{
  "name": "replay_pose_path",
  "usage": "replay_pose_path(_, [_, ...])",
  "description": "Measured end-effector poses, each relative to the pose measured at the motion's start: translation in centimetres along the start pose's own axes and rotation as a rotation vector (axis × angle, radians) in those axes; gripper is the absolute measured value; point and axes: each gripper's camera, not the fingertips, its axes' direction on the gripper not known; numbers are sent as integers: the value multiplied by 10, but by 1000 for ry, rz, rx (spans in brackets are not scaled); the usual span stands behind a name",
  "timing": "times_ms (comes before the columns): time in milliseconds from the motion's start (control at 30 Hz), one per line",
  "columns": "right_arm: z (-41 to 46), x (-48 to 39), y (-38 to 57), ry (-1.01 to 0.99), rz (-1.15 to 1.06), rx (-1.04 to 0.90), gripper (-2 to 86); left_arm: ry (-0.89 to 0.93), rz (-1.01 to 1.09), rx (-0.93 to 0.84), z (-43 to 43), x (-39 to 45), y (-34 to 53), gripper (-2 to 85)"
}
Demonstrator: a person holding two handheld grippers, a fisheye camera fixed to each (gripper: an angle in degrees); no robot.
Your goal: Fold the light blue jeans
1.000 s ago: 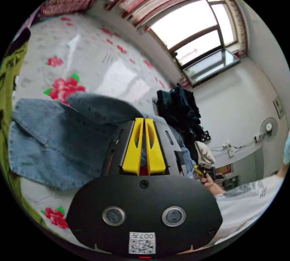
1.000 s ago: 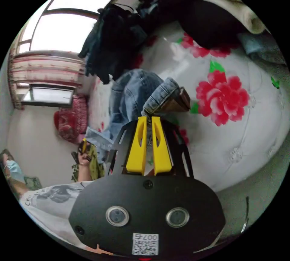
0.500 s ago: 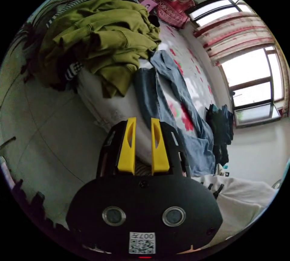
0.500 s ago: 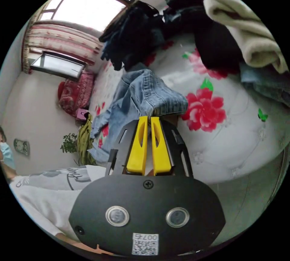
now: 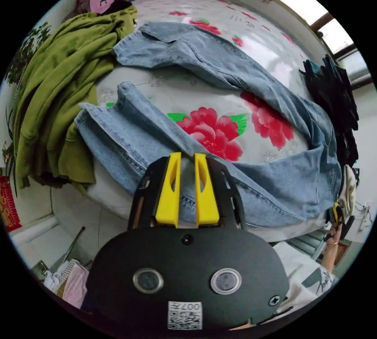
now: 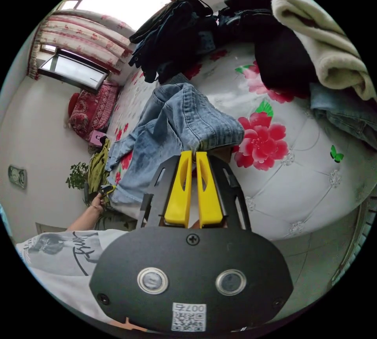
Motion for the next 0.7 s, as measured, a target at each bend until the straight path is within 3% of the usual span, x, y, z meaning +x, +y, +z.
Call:
replay_pose_path(100, [-4,2,8,16,-18,16,-2,93,-25,30,-7,-5,7,-2])
replay_pose_path(233, [-9,2,23,59,-55,17,-2,363,-80,351,-73,-53,81,-8])
replay_pose_path(300, [0,0,36,141,-115,-13,-1,343,-117,416,-88,-76,126,-8])
replay_pose_path(433, [26,12,56,153,-97,-61,1,388,-343,265,-45,-133,213,-9])
replay_pose_path(533, [35,25,63,113,-38,-55,8,316,-508,276,-43,-162,259,-9])
replay_pose_path(700, [-2,27,59,197,-8,116,26,214,-505,365,-78,-180,259,-8])
